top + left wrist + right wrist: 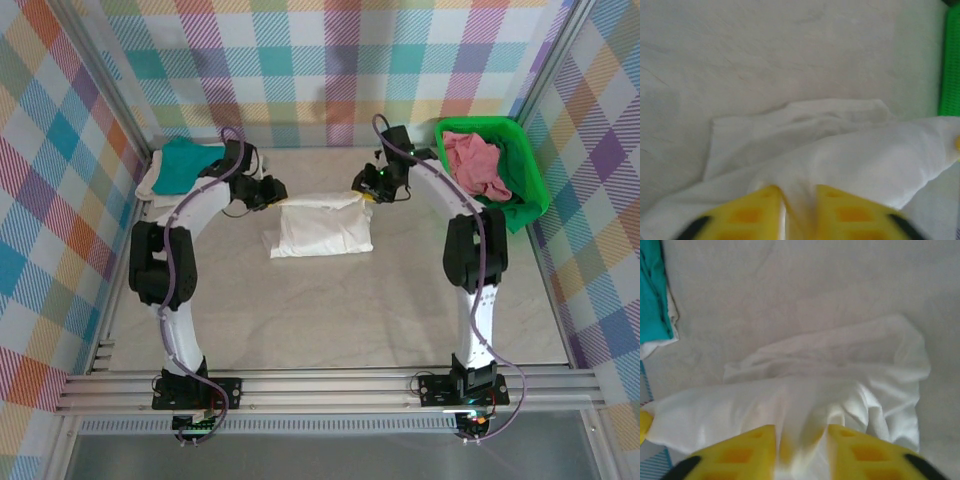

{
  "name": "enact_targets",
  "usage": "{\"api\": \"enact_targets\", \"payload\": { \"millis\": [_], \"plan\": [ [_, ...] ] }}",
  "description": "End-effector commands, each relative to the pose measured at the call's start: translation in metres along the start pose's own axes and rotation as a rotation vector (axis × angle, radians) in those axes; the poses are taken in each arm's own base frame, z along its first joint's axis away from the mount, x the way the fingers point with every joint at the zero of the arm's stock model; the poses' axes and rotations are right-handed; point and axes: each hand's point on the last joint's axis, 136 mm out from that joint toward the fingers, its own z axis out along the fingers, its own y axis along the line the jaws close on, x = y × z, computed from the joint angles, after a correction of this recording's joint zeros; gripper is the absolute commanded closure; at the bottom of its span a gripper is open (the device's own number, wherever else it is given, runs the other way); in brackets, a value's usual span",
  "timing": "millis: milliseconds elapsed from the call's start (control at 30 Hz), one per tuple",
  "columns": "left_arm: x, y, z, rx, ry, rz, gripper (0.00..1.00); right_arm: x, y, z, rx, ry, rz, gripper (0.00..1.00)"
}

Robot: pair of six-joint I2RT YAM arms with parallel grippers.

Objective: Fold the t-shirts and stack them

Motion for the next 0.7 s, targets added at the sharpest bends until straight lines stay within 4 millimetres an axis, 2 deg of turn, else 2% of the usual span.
{"api": "enact_targets", "payload": {
  "millis": [0,100,167,200,267,333,400,467,533,667],
  "plan": [
    [-0.03,0.015,-0.013,-0.111,-0.07,0.032,0.4,-0.021,0.004,-0.009,0.03,-0.021,-0.002,0.59],
    [-0.046,-0.008,-0.041,-0.122,-0.18,0.075,0.4,-0.024,0.025,-0.028,-0.008,-0.045,-0.055,0.58],
    [-0.038,-0.03,-0.06,-0.132,-0.248,0.139,0.47,-0.01,0.04,-0.042,-0.038,-0.057,-0.127,0.57],
    [-0.029,-0.04,-0.063,-0.117,-0.265,0.167,0.5,0.0,0.046,-0.045,-0.063,-0.057,-0.154,0.6],
    [-0.005,-0.069,-0.057,-0.009,-0.287,0.229,0.63,0.028,0.059,-0.043,-0.203,-0.037,-0.177,0.76],
    [0.01,-0.077,-0.039,0.046,-0.302,0.256,0.66,0.048,0.061,-0.033,-0.31,-0.007,-0.149,0.93],
    [0.025,-0.064,-0.011,0.053,-0.275,0.245,0.66,0.062,0.053,-0.011,-0.33,0.026,-0.146,0.97],
    [0.036,-0.04,0.022,0.032,-0.223,0.199,0.74,0.076,0.04,0.016,-0.332,0.098,-0.119,0.98],
    [0.048,-0.017,0.045,-0.007,-0.197,0.175,0.76,0.083,0.022,0.039,-0.314,0.115,-0.099,0.98],
    [0.073,0.022,0.073,-0.048,-0.159,0.121,0.76,0.098,-0.024,0.079,-0.231,0.172,-0.041,1.0]
  ]
}}
